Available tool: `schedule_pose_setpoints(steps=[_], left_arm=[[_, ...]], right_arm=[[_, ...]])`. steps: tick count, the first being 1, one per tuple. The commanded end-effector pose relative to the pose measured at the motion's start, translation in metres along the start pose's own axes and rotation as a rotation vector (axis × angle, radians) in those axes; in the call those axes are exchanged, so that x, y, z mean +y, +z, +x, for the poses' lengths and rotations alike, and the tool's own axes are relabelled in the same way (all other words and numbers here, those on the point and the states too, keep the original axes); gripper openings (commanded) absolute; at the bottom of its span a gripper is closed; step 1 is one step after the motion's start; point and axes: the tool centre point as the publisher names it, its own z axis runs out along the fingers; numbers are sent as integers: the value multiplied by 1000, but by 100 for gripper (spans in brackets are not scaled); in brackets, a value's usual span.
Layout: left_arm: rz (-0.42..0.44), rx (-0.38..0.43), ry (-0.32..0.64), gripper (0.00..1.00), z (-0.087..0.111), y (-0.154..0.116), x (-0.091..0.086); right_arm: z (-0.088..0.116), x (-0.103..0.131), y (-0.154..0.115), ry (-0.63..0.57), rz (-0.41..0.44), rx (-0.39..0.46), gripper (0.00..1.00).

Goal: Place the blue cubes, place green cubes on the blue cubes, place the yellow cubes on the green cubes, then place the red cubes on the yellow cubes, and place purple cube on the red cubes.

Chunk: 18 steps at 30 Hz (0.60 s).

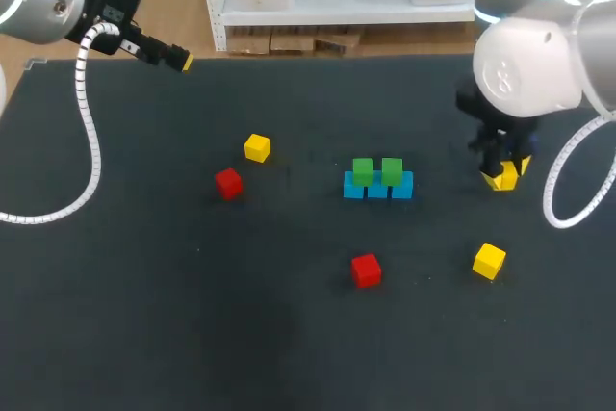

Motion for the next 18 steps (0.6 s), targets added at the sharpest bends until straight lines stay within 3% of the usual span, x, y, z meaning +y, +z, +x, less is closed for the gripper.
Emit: schedule_pose_setpoints(steps=[1,8,18], left_arm=[[4,-4,2,100,1,0,1],[4,-4,2,100,1,0,1],[4,-4,2,100,1,0,1]], right_arm=[[5,10,-23,-97,13,-42,0],[-2,26,-63,-392,52,-114,0],[-17,72,-108,-778,158,-76,0]])
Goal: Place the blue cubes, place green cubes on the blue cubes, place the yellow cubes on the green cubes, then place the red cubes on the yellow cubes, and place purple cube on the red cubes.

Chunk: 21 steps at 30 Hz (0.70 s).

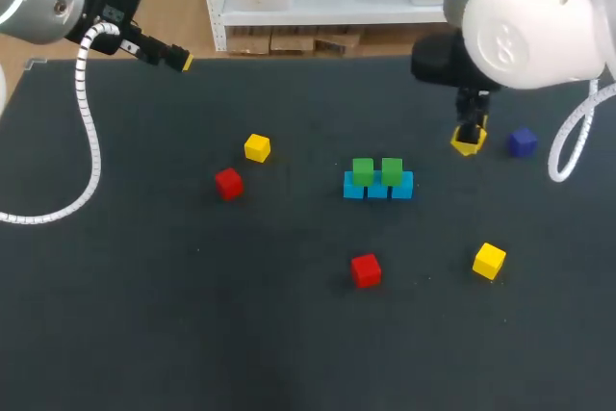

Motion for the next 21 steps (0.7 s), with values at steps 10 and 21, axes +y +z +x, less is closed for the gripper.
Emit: schedule_pose_setpoints(steps=[10,21], left_arm=[[4,-4,2,100,1,0,1],[4,-4,2,100,1,0,1]], right_arm=[[-47,25,-41,-497,109,24,0],[-49,23,-37,-538,117,150,0]])
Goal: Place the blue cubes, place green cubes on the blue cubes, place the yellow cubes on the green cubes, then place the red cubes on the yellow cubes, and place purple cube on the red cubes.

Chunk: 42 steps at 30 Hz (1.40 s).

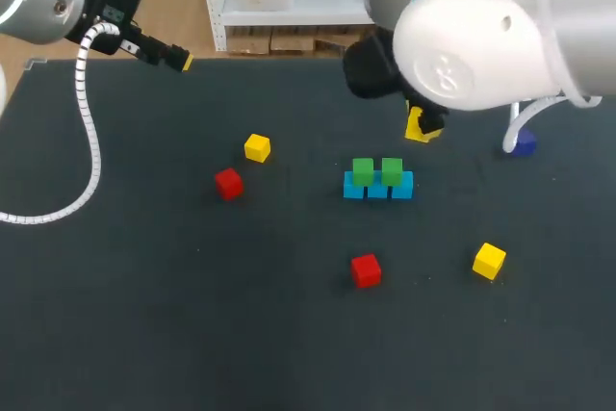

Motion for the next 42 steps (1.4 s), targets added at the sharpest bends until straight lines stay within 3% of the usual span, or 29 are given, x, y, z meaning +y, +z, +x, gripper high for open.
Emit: schedule_pose_setpoints(steps=[1,8,19,25,27,36,39,42], left_arm=[[4,-4,2,100,1,0,1],[4,-4,2,100,1,0,1],[4,-4,2,100,1,0,1],[4,-4,2,100,1,0,1],[4,-4,2,100,1,0,1],[4,-4,2,100,1,0,1],[4,-4,2,100,1,0,1],[4,-4,2,100,1,0,1]], right_arm=[[7,-6,17,45,-52,62,0],[34,-9,64,116,-185,107,0],[40,7,124,168,-320,67,0],[43,11,146,188,-353,113,0],[40,12,153,178,-369,221,0],[31,14,164,183,-353,179,0],[33,17,166,211,-353,144,13],[37,20,166,240,-351,115,62]])
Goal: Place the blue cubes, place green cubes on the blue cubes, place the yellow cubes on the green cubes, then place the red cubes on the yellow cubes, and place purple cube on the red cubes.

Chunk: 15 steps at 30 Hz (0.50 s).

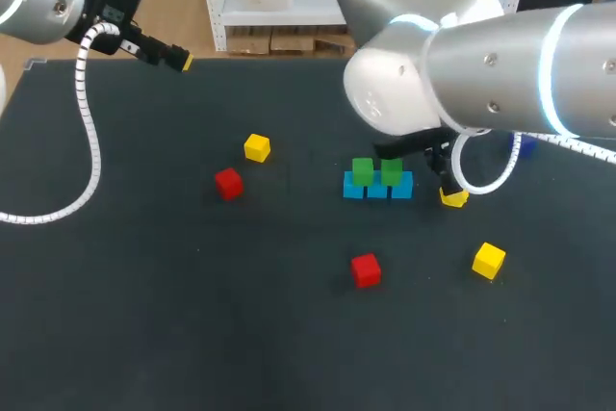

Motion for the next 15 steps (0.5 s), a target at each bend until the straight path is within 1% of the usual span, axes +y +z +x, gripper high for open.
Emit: schedule_pose_setpoints(steps=[1,2,3,4,6,7,8,9,15], left_arm=[[4,-4,2,100,1,0,1],[4,-4,2,100,1,0,1],[4,-4,2,100,1,0,1],[4,-4,2,100,1,0,1],[4,-4,2,100,1,0,1],[4,-4,2,100,1,0,1],[4,-4,2,100,1,0,1],[4,-4,2,100,1,0,1],[4,-4,2,100,1,0,1]], right_arm=[[6,1,10,20,6,-56,72],[9,2,10,29,8,-73,79],[11,3,9,36,10,-88,82],[13,4,9,40,12,-101,83],[15,6,9,45,19,-111,80],[16,7,8,46,24,-126,84],[16,9,7,47,28,-135,97],[17,10,6,49,32,-144,100],[23,15,2,95,43,-186,100]])
